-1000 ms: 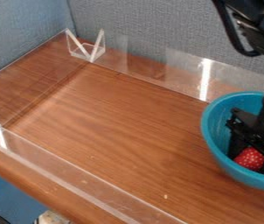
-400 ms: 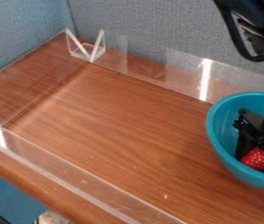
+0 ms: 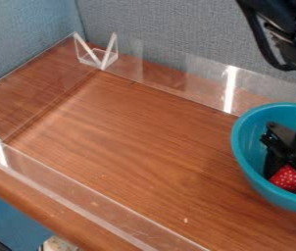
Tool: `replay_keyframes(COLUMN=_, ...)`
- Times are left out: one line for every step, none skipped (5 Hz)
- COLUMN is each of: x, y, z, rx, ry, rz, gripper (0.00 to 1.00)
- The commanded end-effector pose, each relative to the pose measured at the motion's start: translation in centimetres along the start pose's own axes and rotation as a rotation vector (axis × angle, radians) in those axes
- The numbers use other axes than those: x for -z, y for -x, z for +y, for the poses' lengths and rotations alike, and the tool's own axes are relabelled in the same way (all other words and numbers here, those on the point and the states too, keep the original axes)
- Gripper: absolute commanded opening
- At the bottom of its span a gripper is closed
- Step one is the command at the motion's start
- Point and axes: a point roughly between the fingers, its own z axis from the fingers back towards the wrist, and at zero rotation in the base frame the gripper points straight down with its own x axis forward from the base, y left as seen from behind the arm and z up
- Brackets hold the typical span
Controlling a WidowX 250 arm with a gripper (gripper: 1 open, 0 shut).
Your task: Remove the strawberry from inside the blue bowl and put it on the table
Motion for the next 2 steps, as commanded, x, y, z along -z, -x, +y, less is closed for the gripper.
replay_keyframes(x=-0.92, y=-0.65, z=-1.06, rx=0.098, ry=-0.006, rz=-0.029, gripper=0.0)
replay_keyframes(x=-0.65, y=-1.11, z=-0.99, rx=0.175, ry=-0.01, rz=-0.03, gripper=0.0)
